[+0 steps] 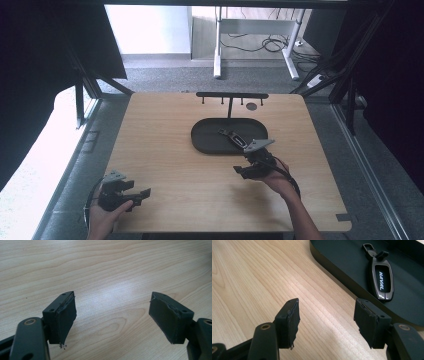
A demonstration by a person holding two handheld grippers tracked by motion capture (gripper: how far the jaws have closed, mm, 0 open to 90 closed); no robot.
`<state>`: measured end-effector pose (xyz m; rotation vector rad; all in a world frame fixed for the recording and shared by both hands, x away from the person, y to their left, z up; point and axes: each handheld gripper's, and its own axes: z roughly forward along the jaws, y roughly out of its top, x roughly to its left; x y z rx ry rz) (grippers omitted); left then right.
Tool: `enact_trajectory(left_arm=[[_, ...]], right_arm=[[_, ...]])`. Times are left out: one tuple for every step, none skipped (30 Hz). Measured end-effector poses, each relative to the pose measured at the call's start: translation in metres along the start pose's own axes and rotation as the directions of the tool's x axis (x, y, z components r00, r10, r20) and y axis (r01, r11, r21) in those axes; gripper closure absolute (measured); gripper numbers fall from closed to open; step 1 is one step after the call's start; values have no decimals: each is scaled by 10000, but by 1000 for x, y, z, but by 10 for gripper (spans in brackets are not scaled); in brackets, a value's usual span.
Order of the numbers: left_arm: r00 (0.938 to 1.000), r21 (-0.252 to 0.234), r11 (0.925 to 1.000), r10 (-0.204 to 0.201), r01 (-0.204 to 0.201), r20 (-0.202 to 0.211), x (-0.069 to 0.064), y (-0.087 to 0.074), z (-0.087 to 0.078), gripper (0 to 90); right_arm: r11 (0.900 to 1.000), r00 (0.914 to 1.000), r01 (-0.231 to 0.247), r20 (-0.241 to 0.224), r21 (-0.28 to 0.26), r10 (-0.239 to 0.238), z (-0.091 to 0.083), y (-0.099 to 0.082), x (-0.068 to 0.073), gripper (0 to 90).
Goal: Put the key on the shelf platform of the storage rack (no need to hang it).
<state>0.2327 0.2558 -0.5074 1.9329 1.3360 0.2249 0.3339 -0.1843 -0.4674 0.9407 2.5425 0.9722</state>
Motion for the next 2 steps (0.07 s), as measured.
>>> enact_trajectory(left_arm=[[10000, 12, 10000, 2, -2, 7, 0, 0, 0, 221], [10000, 21, 10000, 6, -6, 20, 0, 0, 0, 221]], right_arm=[[9999, 10000, -68, 5, -102, 68, -1, -2, 0, 377], [9999, 10000, -71, 37, -146, 72, -2, -3, 0, 375]])
